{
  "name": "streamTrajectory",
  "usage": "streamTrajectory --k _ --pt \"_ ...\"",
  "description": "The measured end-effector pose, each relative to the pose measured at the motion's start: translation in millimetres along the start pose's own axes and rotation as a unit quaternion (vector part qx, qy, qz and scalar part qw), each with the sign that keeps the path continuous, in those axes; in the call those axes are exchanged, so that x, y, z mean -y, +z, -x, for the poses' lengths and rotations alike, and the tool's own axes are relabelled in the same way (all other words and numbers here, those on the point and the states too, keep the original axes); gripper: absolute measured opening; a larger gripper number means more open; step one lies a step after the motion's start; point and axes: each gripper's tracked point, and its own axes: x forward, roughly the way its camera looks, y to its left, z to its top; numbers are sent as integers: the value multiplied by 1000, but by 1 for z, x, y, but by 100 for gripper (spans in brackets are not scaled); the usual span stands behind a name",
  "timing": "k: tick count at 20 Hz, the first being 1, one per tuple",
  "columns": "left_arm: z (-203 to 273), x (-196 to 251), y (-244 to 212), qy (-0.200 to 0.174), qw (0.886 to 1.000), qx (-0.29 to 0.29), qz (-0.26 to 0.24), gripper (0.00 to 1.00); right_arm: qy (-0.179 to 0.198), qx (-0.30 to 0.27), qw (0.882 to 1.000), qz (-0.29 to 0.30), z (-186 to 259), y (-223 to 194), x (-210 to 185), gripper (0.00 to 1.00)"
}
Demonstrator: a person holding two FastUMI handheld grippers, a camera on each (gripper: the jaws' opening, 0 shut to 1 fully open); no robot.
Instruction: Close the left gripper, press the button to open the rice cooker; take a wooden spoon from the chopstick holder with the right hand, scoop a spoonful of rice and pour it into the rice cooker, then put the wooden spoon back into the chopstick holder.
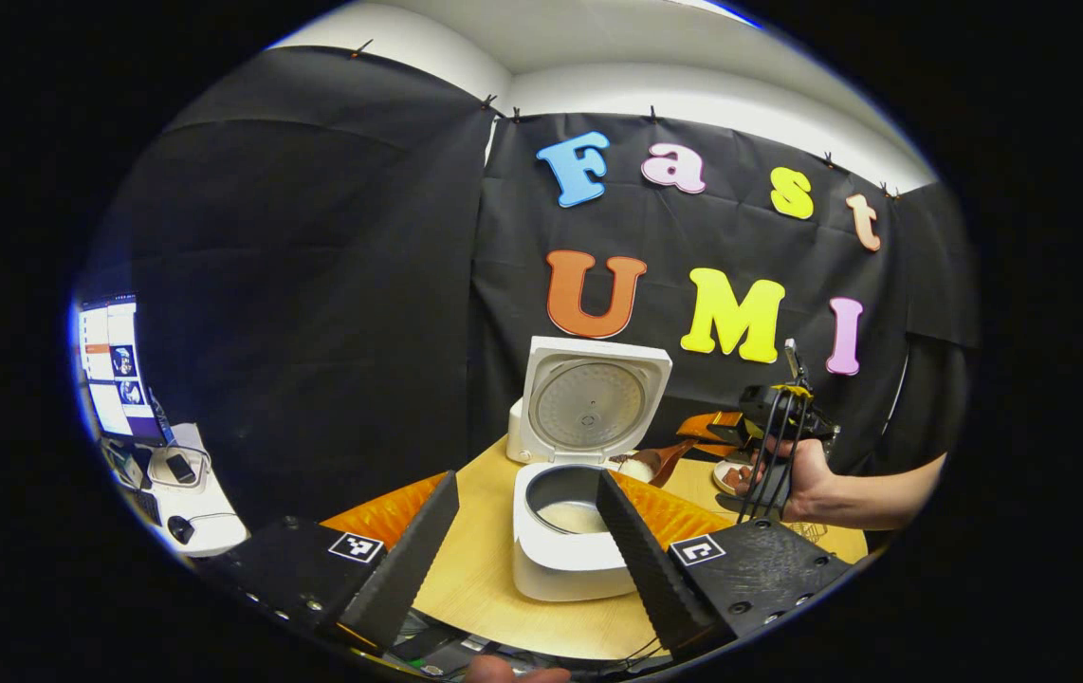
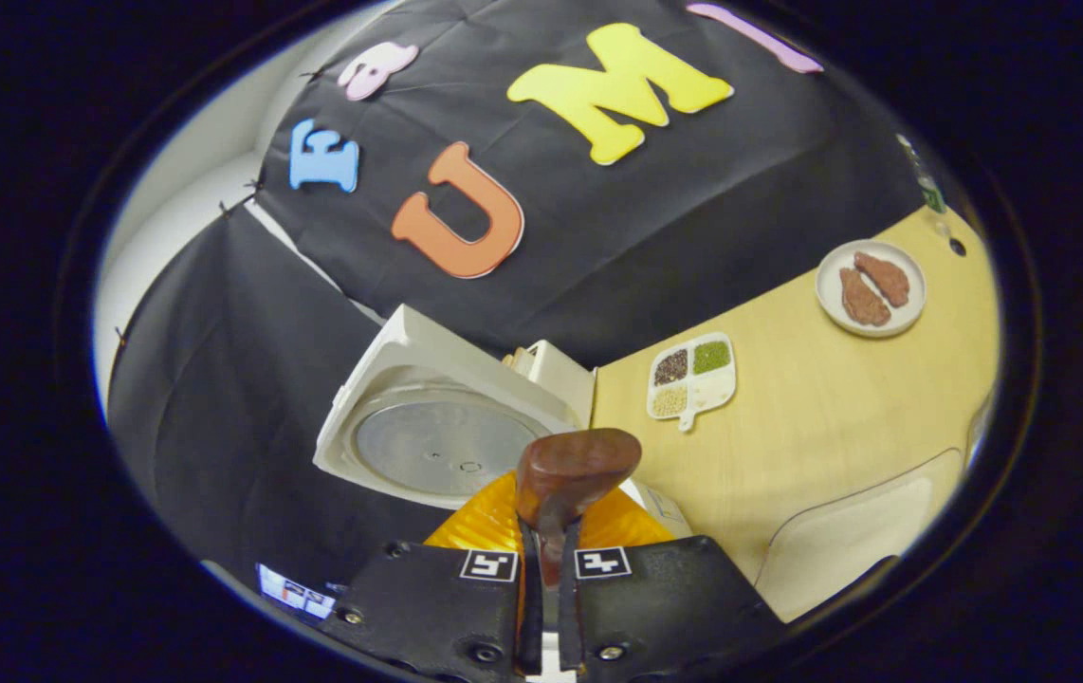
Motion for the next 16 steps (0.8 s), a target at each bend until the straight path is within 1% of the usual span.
streamTrajectory --k 1,2,3,4,6,7,9,11,13,16 --pt "0 1 1 -2 1000 3 8 94 -5 2 1000 22 0 -2 -4 11" --pt "-1 1 0 -4 1000 4 13 94 -10 4 999 45 -1 -2 -6 8" --pt "-2 3 -3 -6 1000 4 16 94 -16 6 998 68 -2 -2 -9 11" --pt "-1 5 -4 -10 1000 2 17 94 -20 6 996 90 -2 -3 -11 8" --pt "-1 13 -6 -21 1000 2 22 94 -24 8 992 128 -4 -5 -18 9" --pt "0 17 -8 -29 999 0 20 94 -26 9 989 148 -4 -6 -20 8" --pt "-1 18 -10 -33 999 -1 3 94 -28 15 982 189 -4 -5 -28 8" --pt "-2 17 -11 -36 999 -2 -7 94 -27 22 973 227 -2 -4 -39 9" --pt "-2 19 -13 -41 999 -3 -6 94 -28 26 962 270 0 -6 -47 8" --pt "-2 23 -16 -50 999 -4 0 94 -30 32 939 342 -1 -11 -60 8"
